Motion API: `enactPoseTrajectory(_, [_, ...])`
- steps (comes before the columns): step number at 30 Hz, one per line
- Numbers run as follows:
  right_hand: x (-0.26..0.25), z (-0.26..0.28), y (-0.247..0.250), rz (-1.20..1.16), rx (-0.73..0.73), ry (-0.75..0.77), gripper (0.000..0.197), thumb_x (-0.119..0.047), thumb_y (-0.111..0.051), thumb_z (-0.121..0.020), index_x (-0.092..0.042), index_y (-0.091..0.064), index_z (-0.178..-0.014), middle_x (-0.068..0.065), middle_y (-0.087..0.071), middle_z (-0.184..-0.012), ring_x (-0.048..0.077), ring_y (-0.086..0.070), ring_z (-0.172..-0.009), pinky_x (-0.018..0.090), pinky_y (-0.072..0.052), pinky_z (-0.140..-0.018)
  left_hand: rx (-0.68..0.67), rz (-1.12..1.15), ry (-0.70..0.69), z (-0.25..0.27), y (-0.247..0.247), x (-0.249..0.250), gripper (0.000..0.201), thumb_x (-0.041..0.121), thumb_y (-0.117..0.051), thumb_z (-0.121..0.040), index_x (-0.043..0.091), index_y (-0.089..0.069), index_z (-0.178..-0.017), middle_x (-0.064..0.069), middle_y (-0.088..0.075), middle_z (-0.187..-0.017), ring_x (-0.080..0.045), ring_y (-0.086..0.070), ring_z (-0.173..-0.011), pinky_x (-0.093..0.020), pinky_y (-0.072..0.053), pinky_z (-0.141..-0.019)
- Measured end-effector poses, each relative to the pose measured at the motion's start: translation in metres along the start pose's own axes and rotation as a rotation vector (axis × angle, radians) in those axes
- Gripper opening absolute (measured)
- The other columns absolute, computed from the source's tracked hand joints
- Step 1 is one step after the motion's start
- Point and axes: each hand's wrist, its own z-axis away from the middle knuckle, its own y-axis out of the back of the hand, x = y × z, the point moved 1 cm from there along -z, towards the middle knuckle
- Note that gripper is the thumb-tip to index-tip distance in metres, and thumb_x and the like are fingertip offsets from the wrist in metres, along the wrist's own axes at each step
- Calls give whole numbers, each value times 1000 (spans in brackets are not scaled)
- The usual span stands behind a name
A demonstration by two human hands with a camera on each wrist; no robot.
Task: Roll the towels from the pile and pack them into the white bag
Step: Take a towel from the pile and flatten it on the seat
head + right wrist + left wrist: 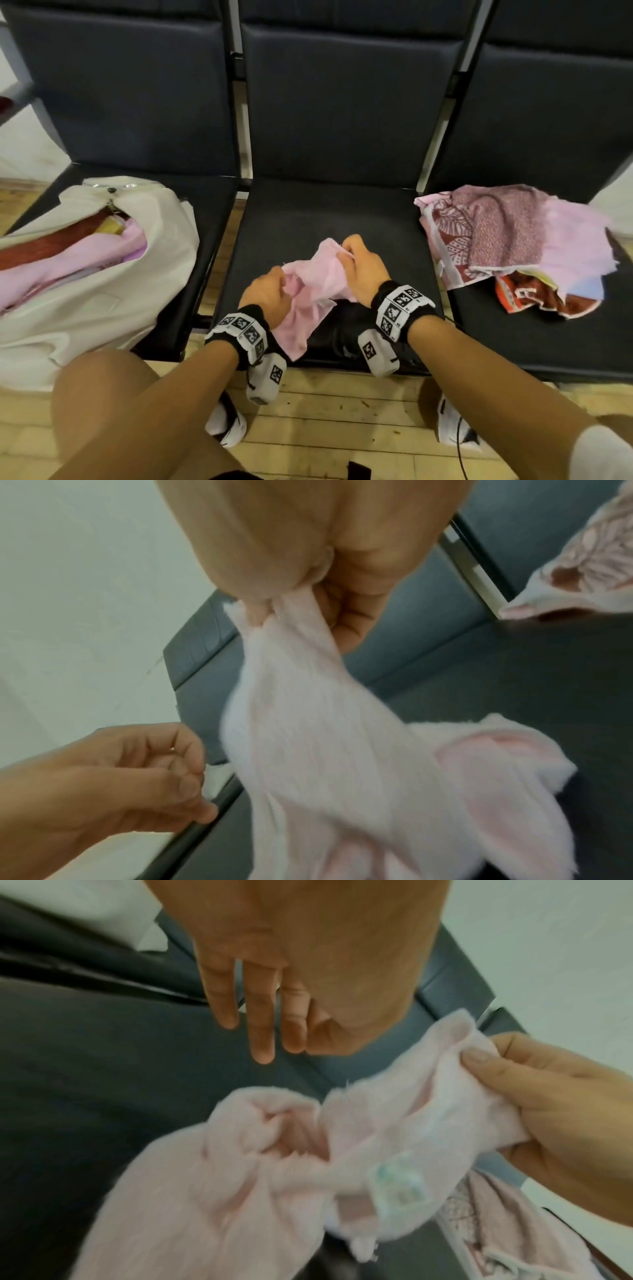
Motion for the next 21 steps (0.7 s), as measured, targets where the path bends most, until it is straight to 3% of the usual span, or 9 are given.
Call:
enactPoseTrajectory(2, [-3, -1, 19, -39, 24, 8, 17, -41, -45, -100, -26, -43, -93, 2, -57, -72, 21, -55, -63, 36, -46, -59, 28, 72, -6, -1, 20, 6, 9, 25, -57, -86, 22, -50, -91, 3, -62, -81, -25, -63, -79, -36, -53, -71])
enactPoseTrajectory(4, [-10, -2, 31, -37, 24, 46, 20, -45, -51, -97, -29, -46, -86, 2, -59, -72, 21, -58, -65, 35, -48, -59, -1, 167, -56, 1, 33, 19, 25, 46, -67, -81, 29, -53, -93, 8, -64, -85, -15, -63, -78, -32, -53, -69])
enactPoseTrajectory(6, [-23, -2, 41, -20, 18, 113, 18, -42, -55, -96, -29, -49, -86, 0, -62, -75, 18, -60, -69, 32, -49, -62, -12, 267, -146, 7, 41, 37, 47, 66, -70, -69, 33, -54, -98, 11, -64, -93, -8, -63, -84, -28, -53, -72])
enactPoseTrajectory(8, [-36, -2, 48, -19, 23, 161, 15, -40, -55, -97, -29, -52, -88, 0, -63, -80, 17, -61, -74, 32, -51, -66, -9, 332, -207, 14, 44, 58, 59, 72, -72, -60, 36, -54, -103, 15, -64, -101, -3, -61, -93, -27, -53, -79])
enactPoseTrajectory(12, [-63, 2, 68, -21, 44, 238, 8, -37, -54, -97, -31, -56, -92, -4, -65, -86, 12, -63, -79, 32, -55, -69, 33, 280, -241, 17, 50, 87, 44, 59, -73, -72, 34, -54, -104, 11, -66, -91, -8, -65, -82, -33, -57, -71])
enactPoseTrajectory(14, [-68, 3, 81, 31, 52, 283, 5, -34, -54, -96, -32, -59, -94, -6, -66, -88, 11, -63, -82, 33, -56, -75, 83, 223, -267, 13, 54, 92, 17, 39, -62, -88, 24, -54, -93, 3, -64, -82, -19, -63, -74, -45, -57, -70])
enactPoseTrajectory(16, [-69, 3, 96, 120, 78, 309, 6, -39, -52, -95, -36, -57, -95, -6, -66, -90, 14, -63, -84, 38, -55, -78, 129, 203, -279, 10, 62, 94, 9, 21, -55, -92, 18, -51, -85, -5, -59, -76, -28, -59, -70, -51, -55, -69])
enactPoseTrajectory(19, [-71, 2, 124, 188, 144, 281, 20, -52, -44, -95, -36, -56, -98, -4, -66, -85, 19, -63, -79, 43, -55, -74, 139, 286, -320, 8, 85, 104, 10, 12, -50, -94, 20, -54, -90, -5, -61, -81, -25, -60, -76, -44, -54, -69])
enactPoseTrajectory(21, [-76, 2, 144, 297, 140, 272, 23, -53, -47, -95, -33, -59, -96, -2, -66, -86, 20, -62, -81, 43, -54, -76, 145, 298, -368, 7, 102, 110, 11, 13, -49, -95, 21, -57, -95, -2, -62, -85, -19, -60, -78, -37, -51, -67])
